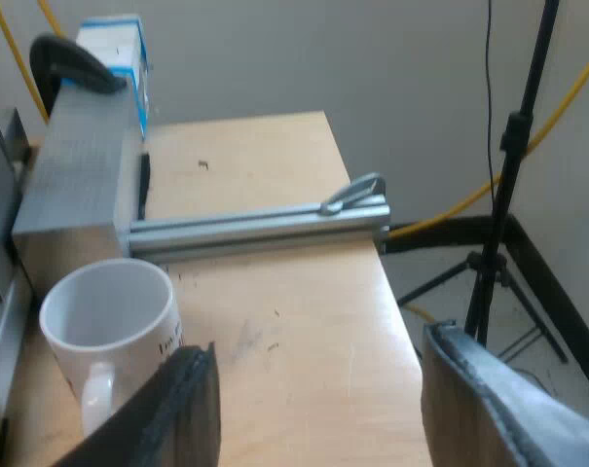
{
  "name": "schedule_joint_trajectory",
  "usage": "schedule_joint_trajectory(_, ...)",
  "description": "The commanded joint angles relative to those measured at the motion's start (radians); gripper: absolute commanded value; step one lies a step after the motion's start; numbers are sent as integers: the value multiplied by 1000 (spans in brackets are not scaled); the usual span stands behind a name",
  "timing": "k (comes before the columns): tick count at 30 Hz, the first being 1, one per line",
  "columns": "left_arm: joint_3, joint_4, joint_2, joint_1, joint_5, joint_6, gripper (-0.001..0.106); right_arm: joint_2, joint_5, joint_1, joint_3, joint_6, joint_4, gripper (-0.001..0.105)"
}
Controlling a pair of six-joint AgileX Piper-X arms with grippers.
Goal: Remove mug from coffee machine
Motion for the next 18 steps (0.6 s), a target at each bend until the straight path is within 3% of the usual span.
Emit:
schedule_joint_trajectory(1,36,-7,-135,-1,-13,-1,90,-39,-4,-1,39,-5,-11,50)
schedule_joint_trajectory(8,59,-24,-135,-1,-13,-1,90,-39,-4,-1,96,-5,-19,50)
schedule_joint_trajectory(18,59,-24,-135,-1,-13,-1,90,-39,-4,-1,98,-5,-22,50)
